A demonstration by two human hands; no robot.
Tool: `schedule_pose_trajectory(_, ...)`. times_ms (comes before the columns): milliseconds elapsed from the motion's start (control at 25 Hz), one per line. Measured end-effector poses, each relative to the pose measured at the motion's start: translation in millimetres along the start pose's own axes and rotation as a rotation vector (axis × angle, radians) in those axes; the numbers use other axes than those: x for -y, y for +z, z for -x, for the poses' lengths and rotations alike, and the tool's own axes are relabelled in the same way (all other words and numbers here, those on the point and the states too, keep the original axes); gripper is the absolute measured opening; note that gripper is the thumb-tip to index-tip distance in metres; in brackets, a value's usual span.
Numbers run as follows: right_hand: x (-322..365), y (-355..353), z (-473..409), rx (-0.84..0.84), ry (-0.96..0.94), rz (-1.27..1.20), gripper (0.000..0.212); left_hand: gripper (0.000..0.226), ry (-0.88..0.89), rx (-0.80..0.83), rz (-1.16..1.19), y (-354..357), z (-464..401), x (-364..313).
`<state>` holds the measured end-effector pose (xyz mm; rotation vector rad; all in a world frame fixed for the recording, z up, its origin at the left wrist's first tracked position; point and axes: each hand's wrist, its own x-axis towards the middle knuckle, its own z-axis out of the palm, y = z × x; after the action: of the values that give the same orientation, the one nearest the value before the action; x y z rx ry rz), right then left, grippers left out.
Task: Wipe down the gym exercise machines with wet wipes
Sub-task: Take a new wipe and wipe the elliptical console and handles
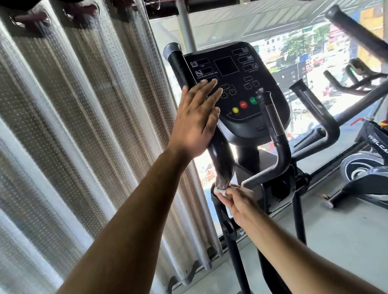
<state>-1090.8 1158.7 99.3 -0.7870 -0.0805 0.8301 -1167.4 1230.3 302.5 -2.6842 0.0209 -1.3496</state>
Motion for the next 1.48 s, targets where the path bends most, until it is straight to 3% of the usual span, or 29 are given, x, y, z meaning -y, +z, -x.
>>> schedule_pose_trajectory(200,-29,-8,-61,-0.243,0.021,0.083,0.035,0.055,-0.005,0.017,0.018,-1,1,-6)
schedule_pose_trajectory(320,-29,-8,-62,-0.308,0.041,0.130,0.032,0.053,0.010,-0.014,0.029,1,1,-1)
schedule_pose_trajectory(600,10,7,34,-0.085,-0.088,-0.041,0.017,0.053,-0.006,-0.030,0.044,5,2,-1)
schedule_pose_trajectory(800,47,28,109,0.075,-0.010,-0.264,0.013,0.052,-0.013,-0.016,0.055,0,2,-1)
schedule_pose_trajectory(920,59,25,134,0.179,-0.065,-0.259,0.009,0.052,-0.050,-0.016,0.133,-4,13,-14)
schedule_pose_trajectory(1000,55,11,134,0.196,-0.128,-0.174,0.015,0.052,-0.148,-0.129,0.303,4,51,-26)
schedule_pose_trajectory(1120,30,-25,116,0.122,-0.135,0.014,0.014,0.059,-0.439,-0.243,0.459,46,142,-34)
schedule_pose_trajectory(1280,-11,-46,83,0.074,-0.089,0.293,0.004,0.062,-0.726,-0.137,0.478,99,234,-22)
schedule_pose_trajectory(1400,-37,-40,59,0.179,-0.062,0.463,0.004,0.058,-0.801,-0.031,0.531,117,267,-14)
schedule_pose_trajectory(1480,-51,-29,41,0.276,-0.025,0.493,0.005,0.066,-0.864,-0.006,0.527,122,291,-14)
